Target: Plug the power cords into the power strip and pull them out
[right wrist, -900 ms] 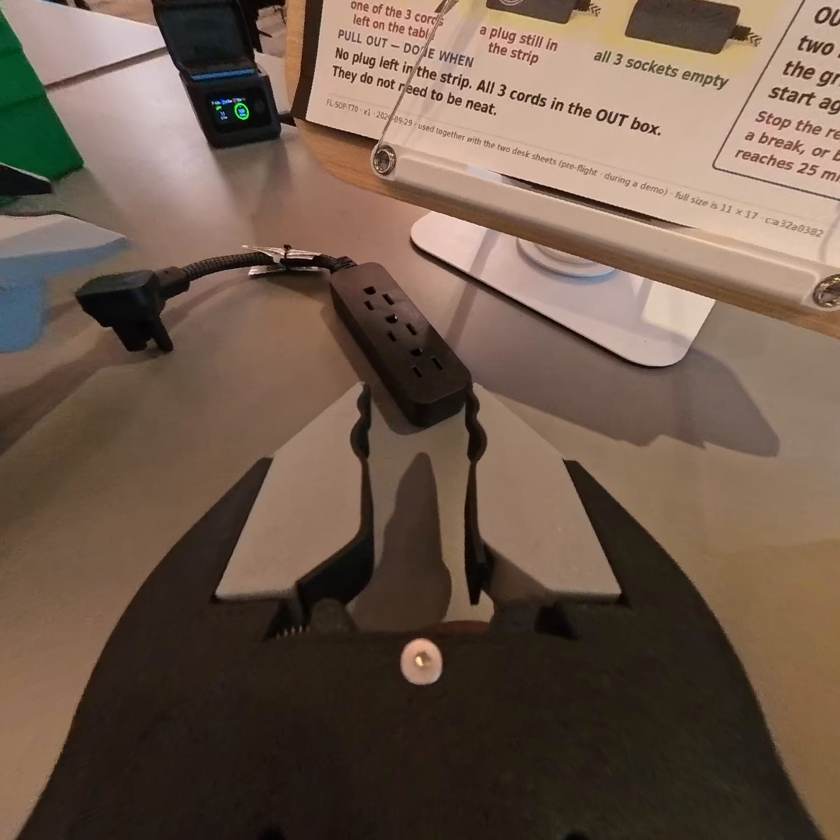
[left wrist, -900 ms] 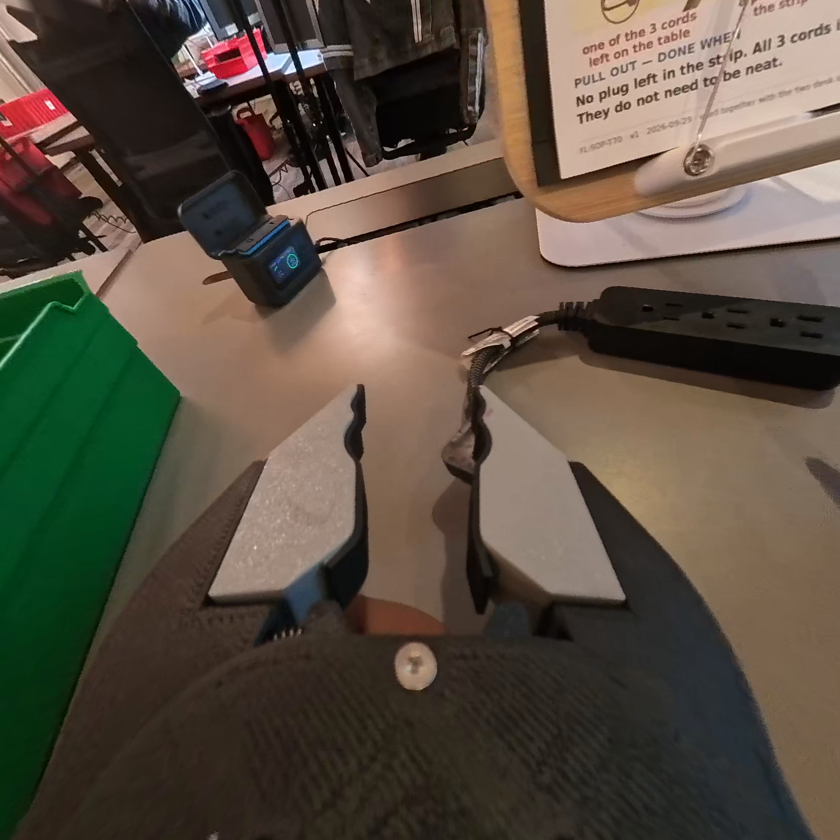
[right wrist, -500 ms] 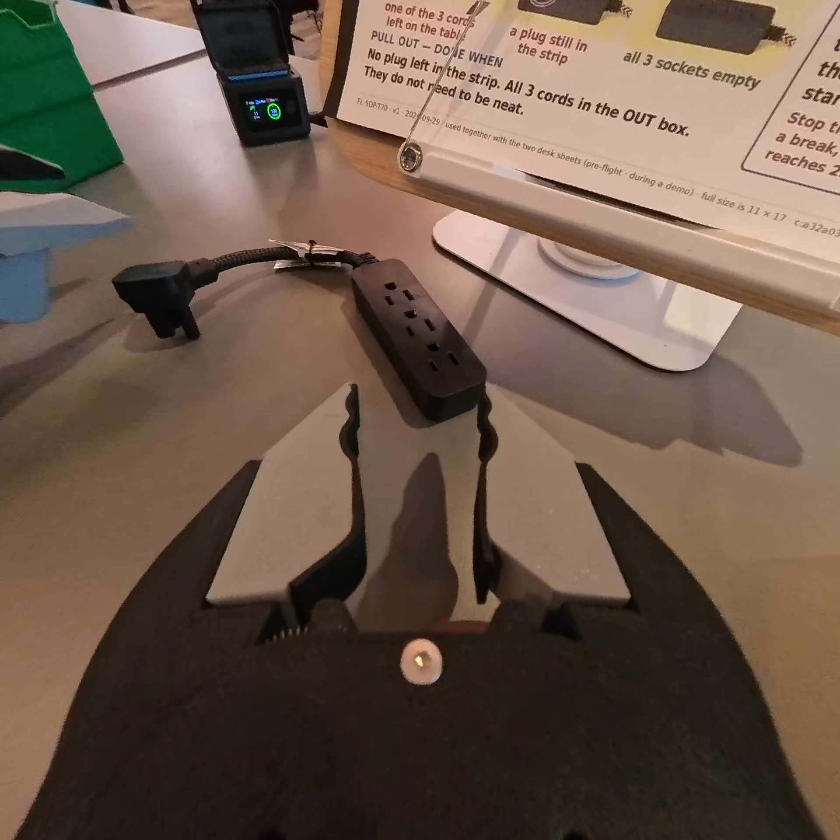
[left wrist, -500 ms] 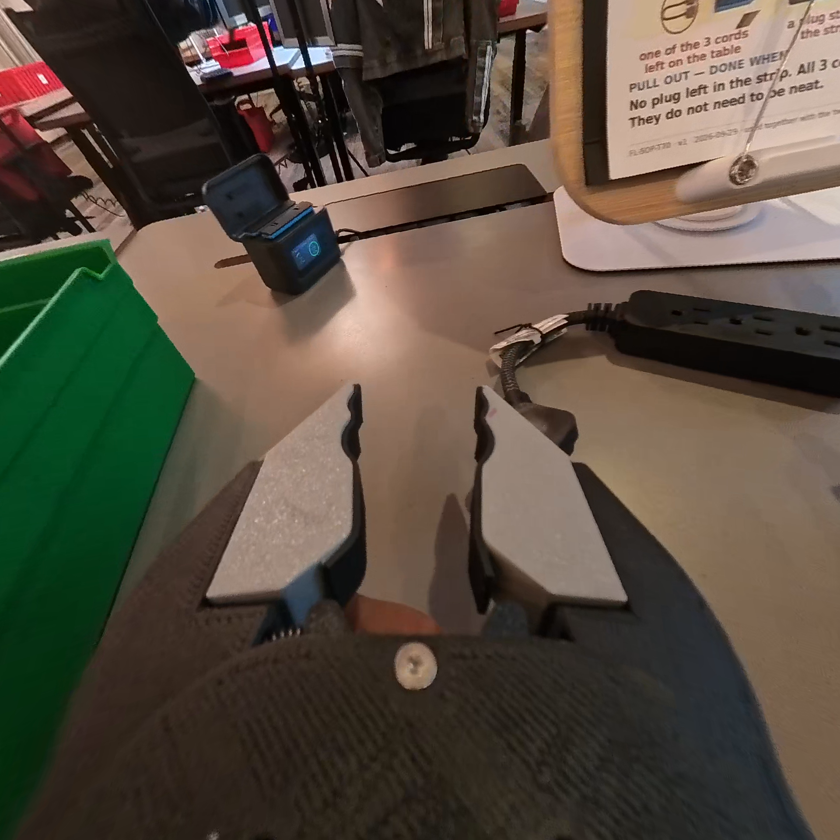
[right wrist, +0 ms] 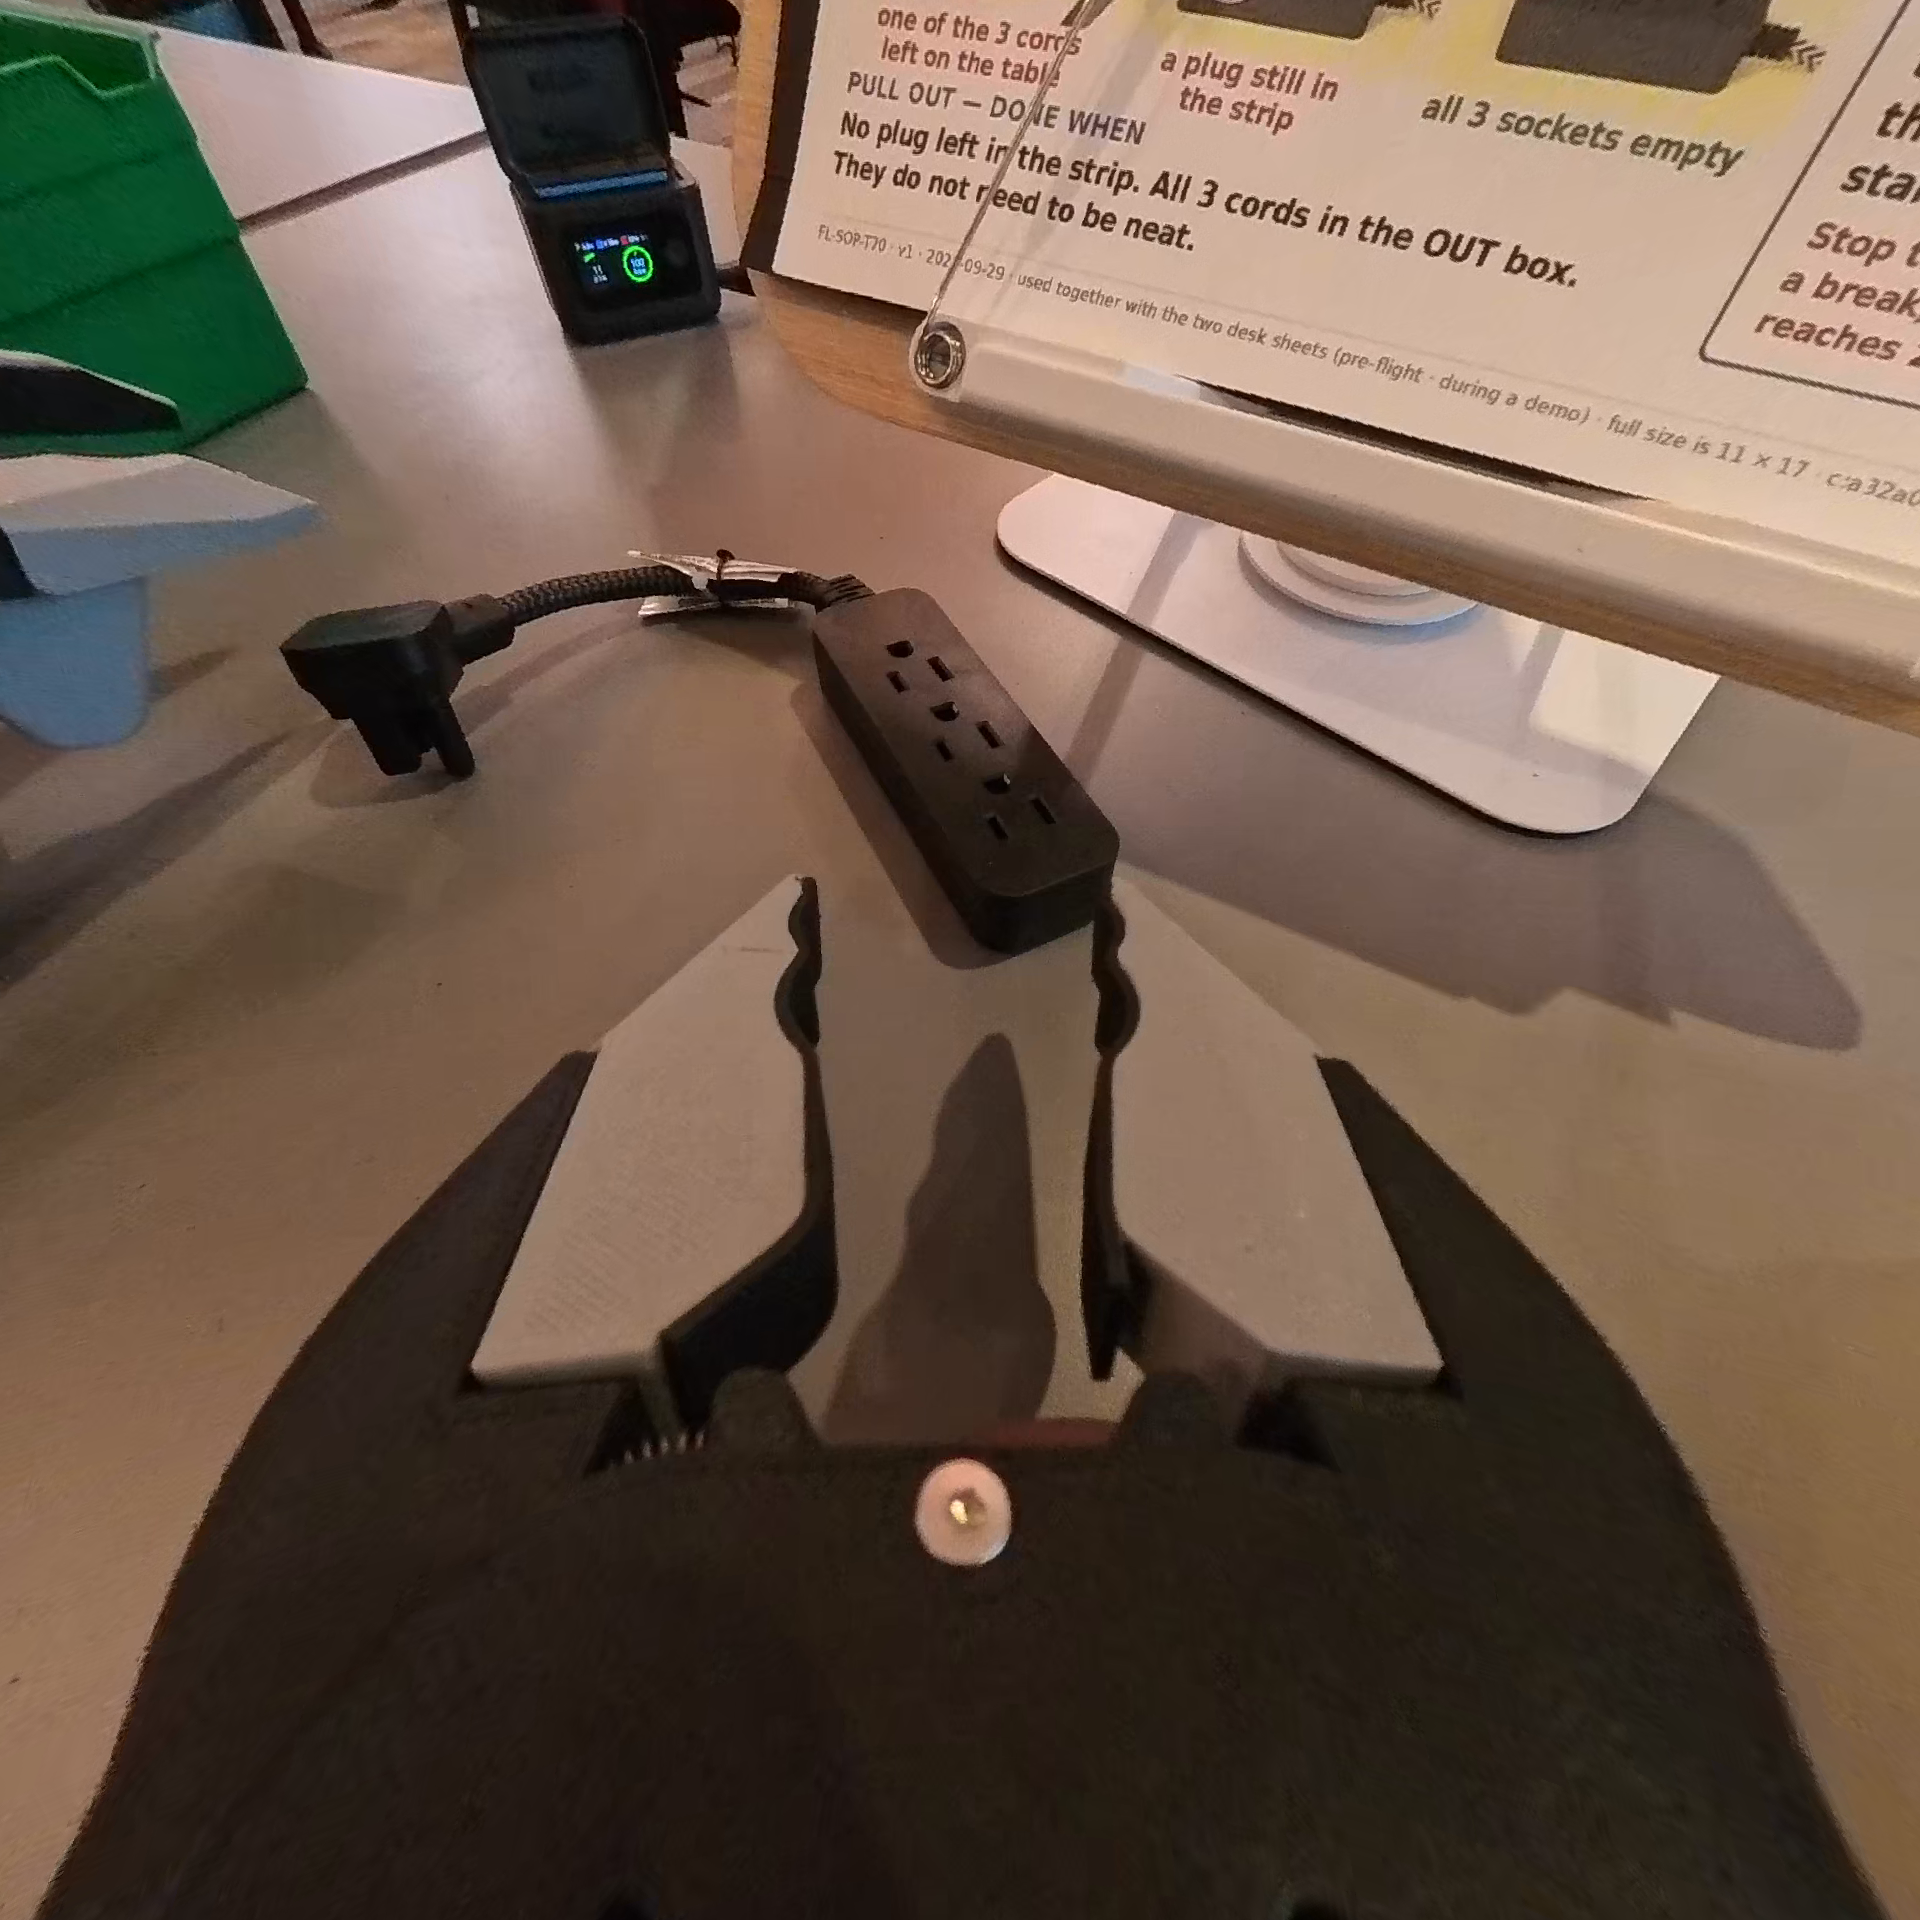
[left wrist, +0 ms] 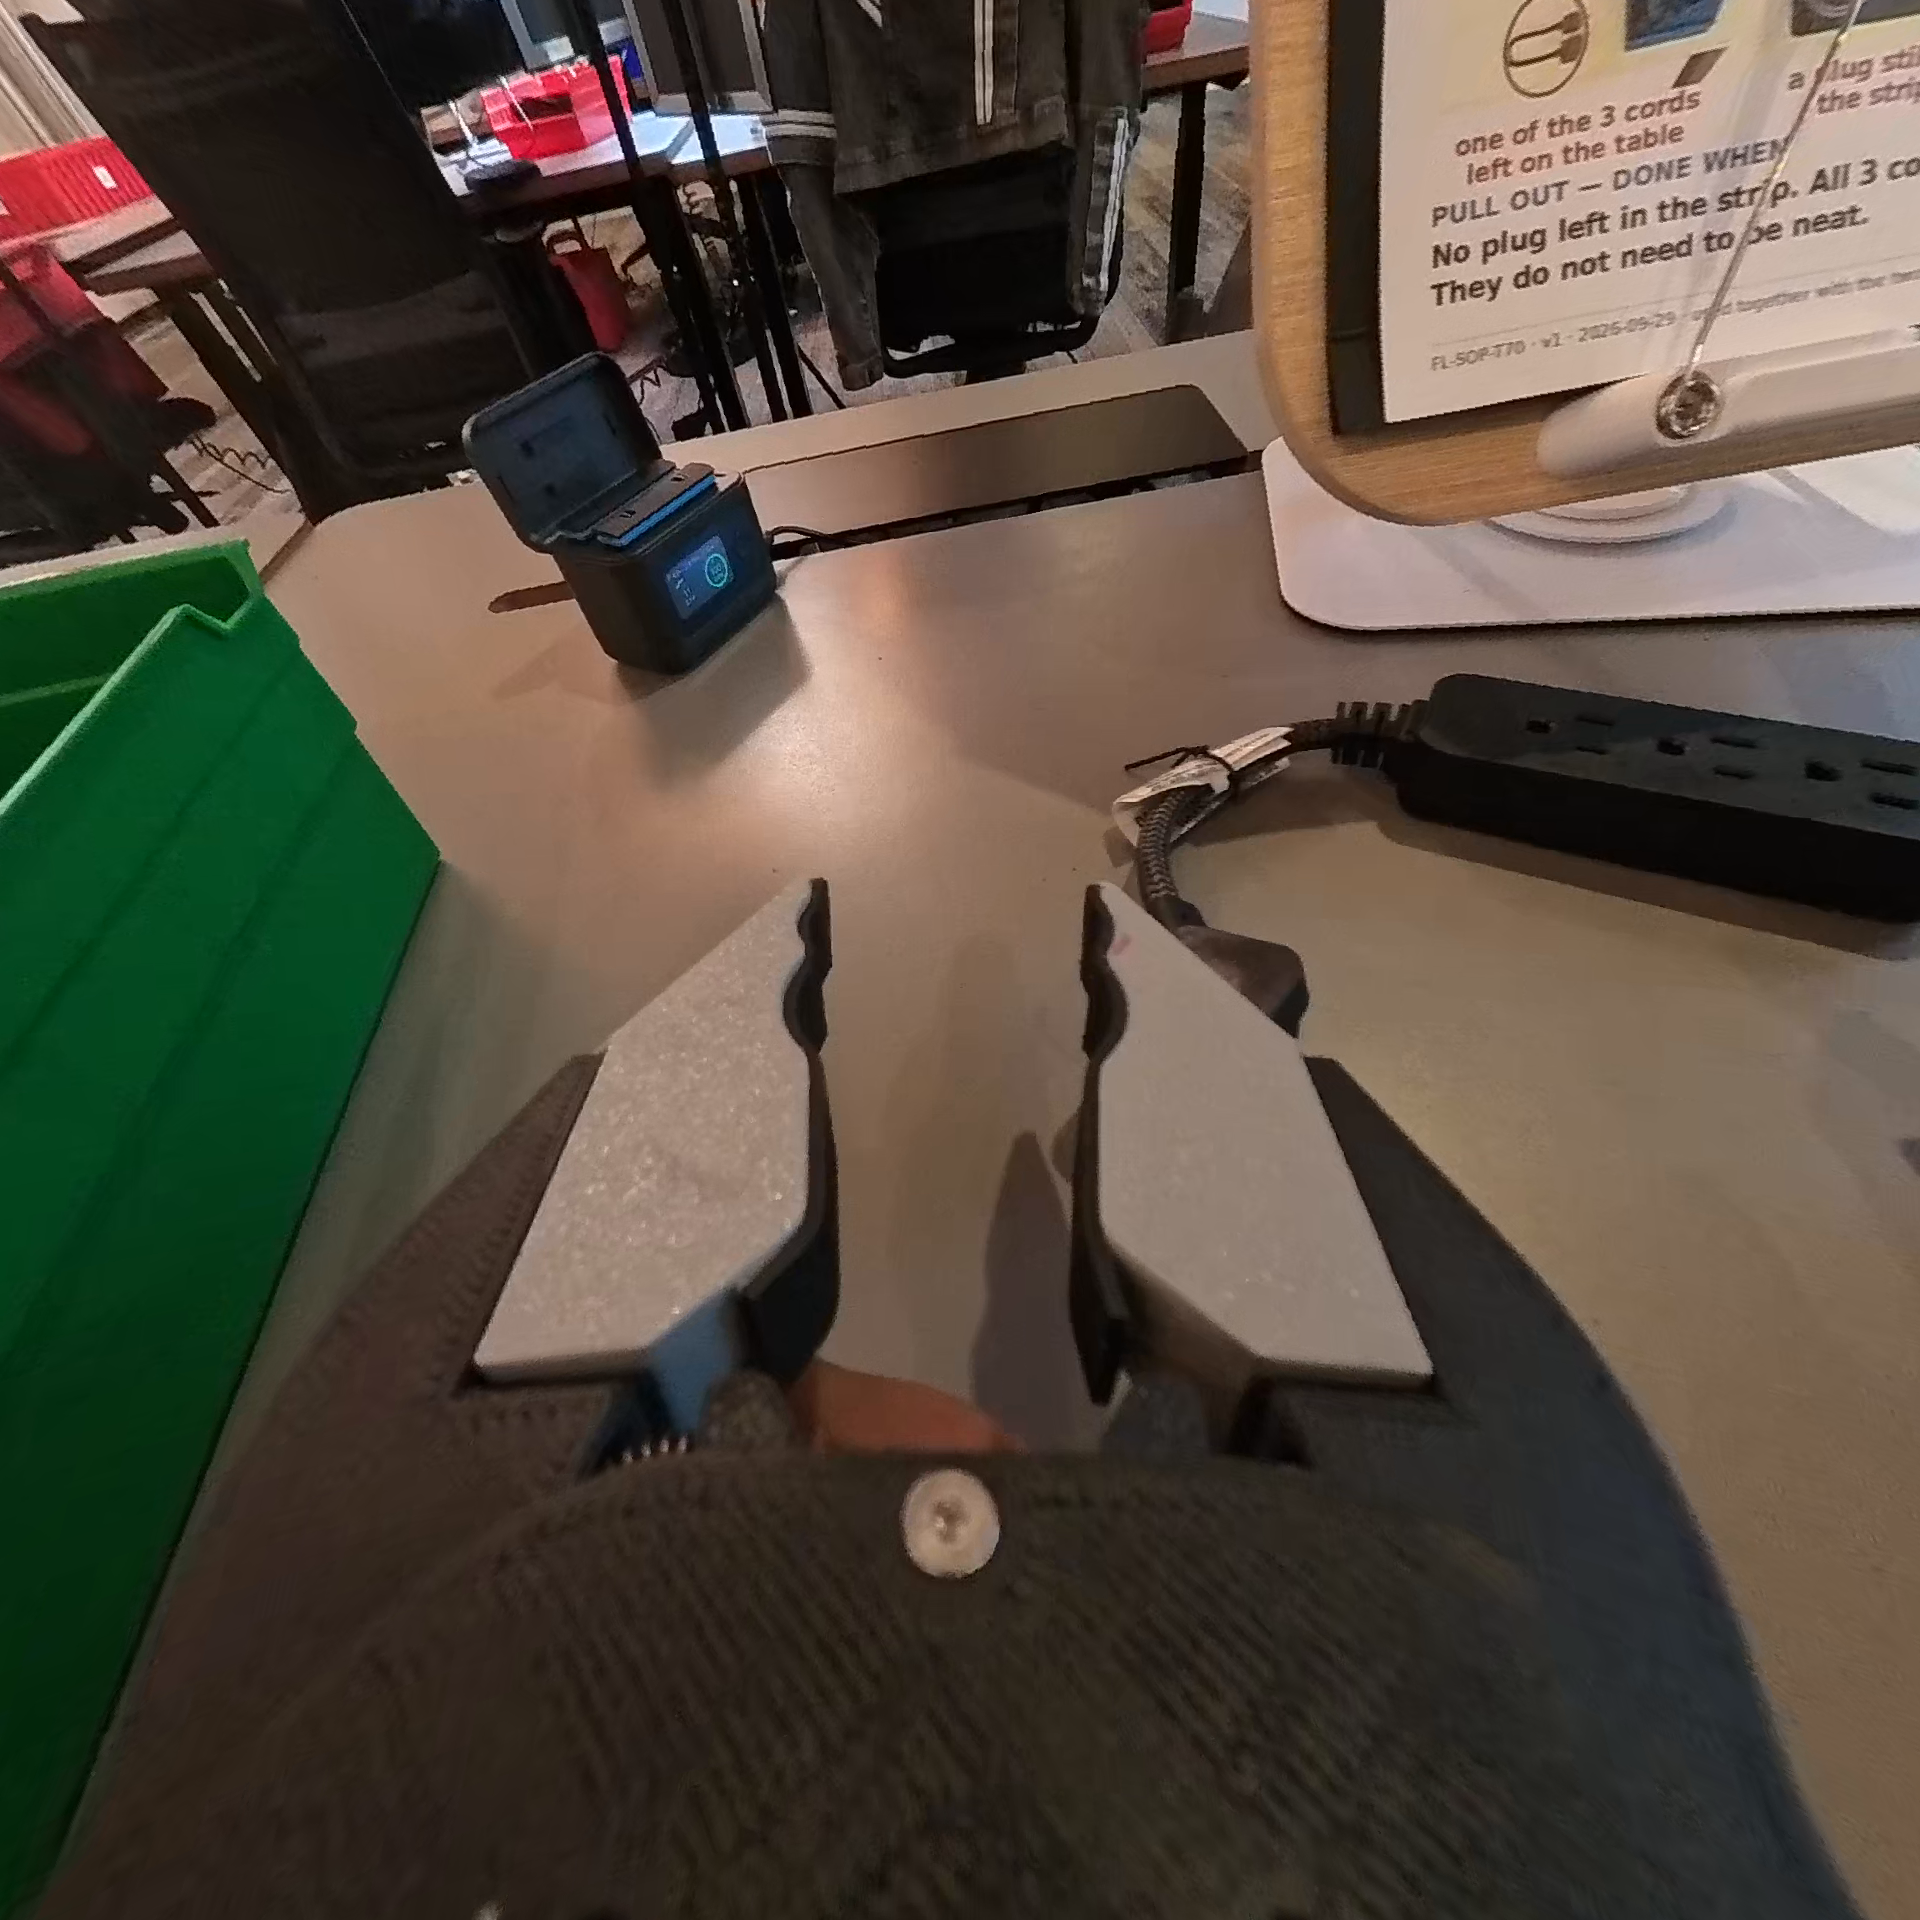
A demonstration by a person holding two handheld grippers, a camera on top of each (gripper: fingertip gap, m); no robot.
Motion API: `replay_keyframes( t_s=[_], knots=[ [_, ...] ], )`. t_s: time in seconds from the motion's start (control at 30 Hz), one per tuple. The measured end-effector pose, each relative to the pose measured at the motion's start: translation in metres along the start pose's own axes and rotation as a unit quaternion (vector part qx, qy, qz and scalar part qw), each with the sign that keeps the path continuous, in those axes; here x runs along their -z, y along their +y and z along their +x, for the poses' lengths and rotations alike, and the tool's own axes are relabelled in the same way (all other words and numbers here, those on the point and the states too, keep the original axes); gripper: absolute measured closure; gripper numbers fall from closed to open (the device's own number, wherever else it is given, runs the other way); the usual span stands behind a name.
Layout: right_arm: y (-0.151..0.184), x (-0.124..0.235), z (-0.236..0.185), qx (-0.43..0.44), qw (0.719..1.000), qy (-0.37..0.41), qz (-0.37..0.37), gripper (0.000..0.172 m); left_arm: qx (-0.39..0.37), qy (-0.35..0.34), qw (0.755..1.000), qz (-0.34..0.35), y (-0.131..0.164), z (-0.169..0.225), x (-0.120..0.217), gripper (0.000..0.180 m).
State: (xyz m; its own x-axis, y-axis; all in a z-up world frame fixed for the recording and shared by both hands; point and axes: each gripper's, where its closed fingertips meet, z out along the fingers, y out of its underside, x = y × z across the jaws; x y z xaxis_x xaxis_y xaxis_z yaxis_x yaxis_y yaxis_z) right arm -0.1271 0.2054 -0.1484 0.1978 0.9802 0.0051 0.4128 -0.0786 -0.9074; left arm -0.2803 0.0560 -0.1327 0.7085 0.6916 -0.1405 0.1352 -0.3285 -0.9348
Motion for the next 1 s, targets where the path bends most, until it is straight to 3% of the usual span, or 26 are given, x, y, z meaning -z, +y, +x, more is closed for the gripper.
replay_keyframes(
  t_s=[1.0],
  knots=[
    [0.002, 0.0, -0.004, -0.001, 1.0, -0.01, -0.004, 0.123, -0.003, 0.016, 1.0, -0.001, 0.0, 0.012, 0.001, 0.137]
  ],
)
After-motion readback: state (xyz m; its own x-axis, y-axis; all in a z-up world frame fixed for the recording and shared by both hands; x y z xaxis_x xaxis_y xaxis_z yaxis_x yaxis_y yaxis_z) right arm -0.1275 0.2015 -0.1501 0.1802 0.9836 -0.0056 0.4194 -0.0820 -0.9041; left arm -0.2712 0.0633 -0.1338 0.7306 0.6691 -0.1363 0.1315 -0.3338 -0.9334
